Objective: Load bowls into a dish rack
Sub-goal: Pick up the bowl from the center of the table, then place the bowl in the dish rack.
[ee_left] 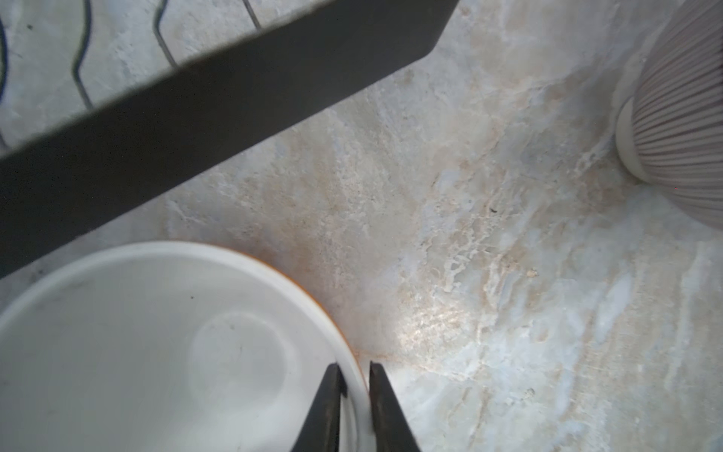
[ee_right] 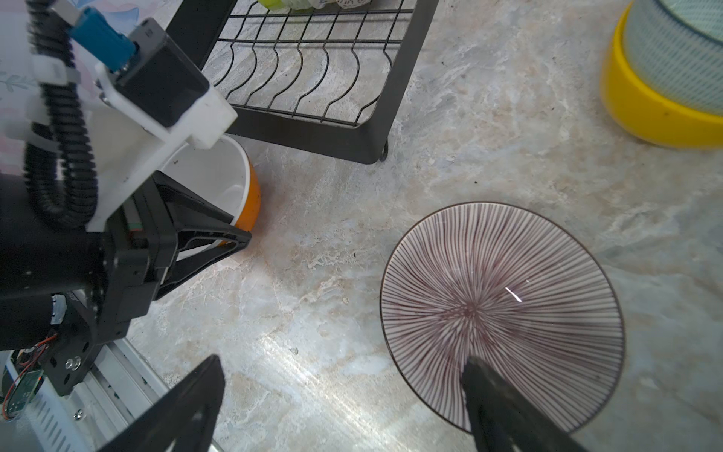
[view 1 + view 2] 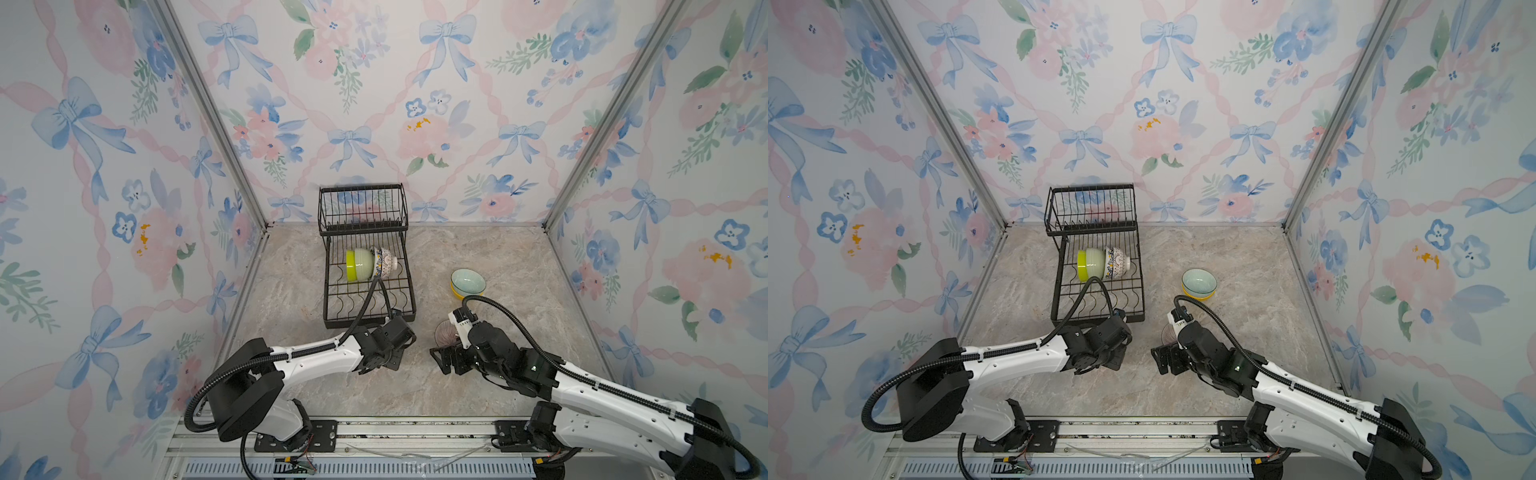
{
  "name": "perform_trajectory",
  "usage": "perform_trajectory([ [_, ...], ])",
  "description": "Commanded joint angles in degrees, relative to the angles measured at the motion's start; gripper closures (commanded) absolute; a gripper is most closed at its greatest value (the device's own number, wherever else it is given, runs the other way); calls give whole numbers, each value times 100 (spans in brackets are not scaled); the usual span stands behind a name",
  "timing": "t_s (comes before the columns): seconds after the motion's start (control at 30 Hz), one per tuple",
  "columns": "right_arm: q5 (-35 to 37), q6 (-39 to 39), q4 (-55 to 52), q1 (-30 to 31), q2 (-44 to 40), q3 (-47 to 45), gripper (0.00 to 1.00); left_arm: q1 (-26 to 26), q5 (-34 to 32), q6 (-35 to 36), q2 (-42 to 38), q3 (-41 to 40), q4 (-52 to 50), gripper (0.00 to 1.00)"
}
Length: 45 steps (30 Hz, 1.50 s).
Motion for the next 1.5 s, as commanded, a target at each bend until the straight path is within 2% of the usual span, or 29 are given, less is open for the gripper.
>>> perform_trajectory([
  [0.0,23,58,62,-80,-75,-83,4,-30,-114,-40,31,139,-221,89],
  [0.23,-39,37,137,-88,26,-20,4,-25,37,-62,-317,236,-277,100],
  [0.4,-65,-43,168,-97,200,149,4,-15,385,17,-718,394,-271,100],
  [0.6,-50,-158,177,-145,476,523,4,70,1269,388,-1259,643,90,100],
  [0.8,-39,-348,102,-241,828,1093,4,832,2559,529,-1705,514,940,100],
  [1.03,23,-564,-34,-334,1159,1703,4,1814,3699,332,-1971,90,2194,100],
  [1.27,-43,-677,-22,-409,1635,2111,4,2827,4944,-347,-1718,-662,4257,100],
  [1.47,-144,-653,78,-443,1965,2250,4,3163,5289,-602,-1118,-615,5193,100],
])
